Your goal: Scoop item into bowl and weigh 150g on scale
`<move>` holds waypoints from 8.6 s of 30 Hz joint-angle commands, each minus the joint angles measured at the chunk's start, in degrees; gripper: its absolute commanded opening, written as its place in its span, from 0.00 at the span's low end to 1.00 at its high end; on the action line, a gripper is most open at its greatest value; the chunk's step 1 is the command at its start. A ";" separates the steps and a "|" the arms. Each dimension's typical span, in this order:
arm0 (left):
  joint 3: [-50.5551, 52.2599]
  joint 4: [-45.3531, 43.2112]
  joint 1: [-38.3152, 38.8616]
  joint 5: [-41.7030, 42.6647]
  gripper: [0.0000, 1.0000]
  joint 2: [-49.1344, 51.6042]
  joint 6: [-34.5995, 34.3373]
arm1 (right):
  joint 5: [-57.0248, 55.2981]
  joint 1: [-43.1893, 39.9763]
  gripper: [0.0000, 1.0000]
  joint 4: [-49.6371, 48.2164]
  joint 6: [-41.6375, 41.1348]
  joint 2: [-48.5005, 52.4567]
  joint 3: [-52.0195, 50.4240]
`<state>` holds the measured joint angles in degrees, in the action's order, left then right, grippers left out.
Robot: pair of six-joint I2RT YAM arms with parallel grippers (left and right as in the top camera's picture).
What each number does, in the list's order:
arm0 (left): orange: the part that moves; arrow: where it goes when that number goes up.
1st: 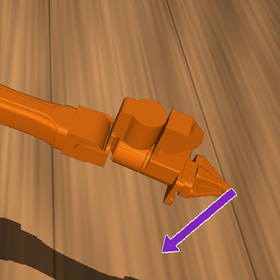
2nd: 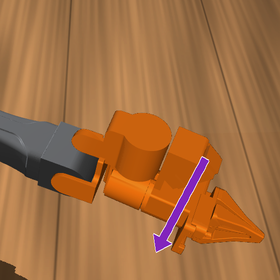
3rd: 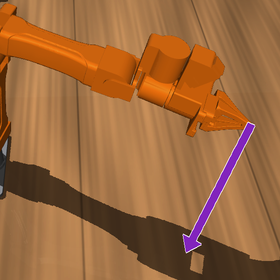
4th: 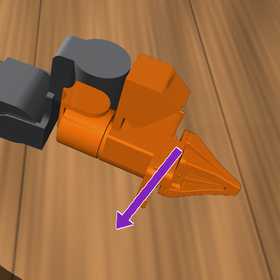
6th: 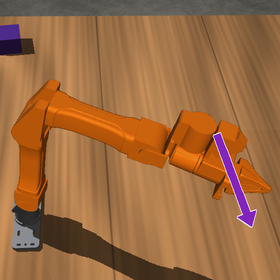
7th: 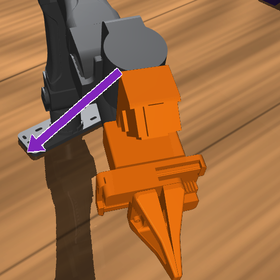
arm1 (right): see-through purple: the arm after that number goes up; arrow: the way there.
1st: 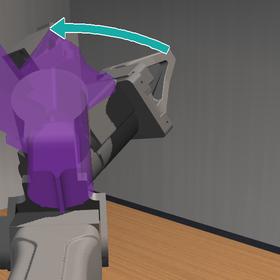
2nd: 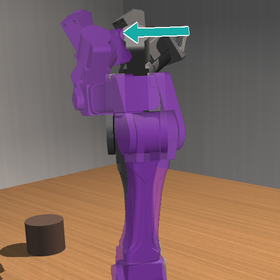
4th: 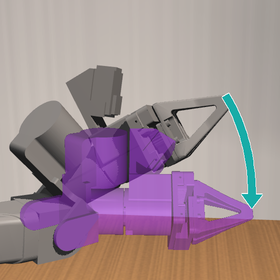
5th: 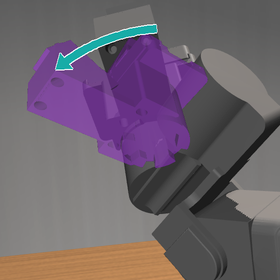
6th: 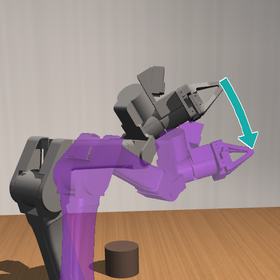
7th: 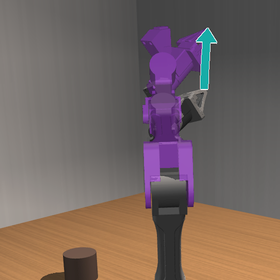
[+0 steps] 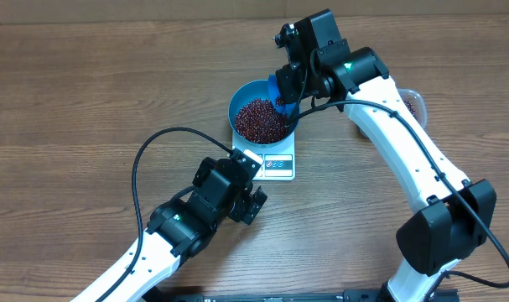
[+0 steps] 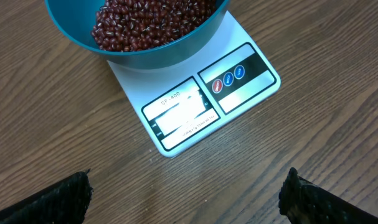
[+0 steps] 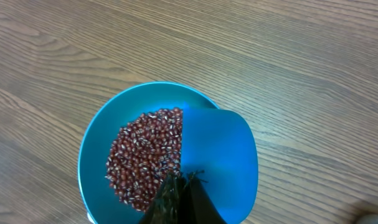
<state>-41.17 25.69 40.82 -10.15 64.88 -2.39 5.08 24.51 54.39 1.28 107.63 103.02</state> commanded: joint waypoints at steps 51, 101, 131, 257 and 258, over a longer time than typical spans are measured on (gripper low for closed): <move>0.68 -0.17 -0.31 -0.76 1.00 -0.39 1.11 | -23.12 11.91 0.04 1.49 0.44 -5.31 2.05; 0.68 -0.17 -0.31 -0.79 1.00 -0.39 1.14 | -17.84 11.63 0.04 3.19 -10.47 -5.31 2.05; 0.68 -0.17 -0.31 -0.79 1.00 -0.39 1.11 | 0.20 -0.42 0.04 2.95 -18.53 -5.64 2.05; 0.68 -0.17 -0.31 -0.79 1.00 -0.39 1.14 | 6.95 -28.00 0.04 9.22 -20.13 -18.27 -4.59; 0.68 -0.17 -0.31 -0.79 0.99 -0.39 1.14 | 6.62 -28.61 0.04 9.66 -18.05 -18.27 -4.59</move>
<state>-41.17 25.69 40.82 -10.15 64.88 -2.39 12.34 -2.70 63.64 -23.11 90.85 97.82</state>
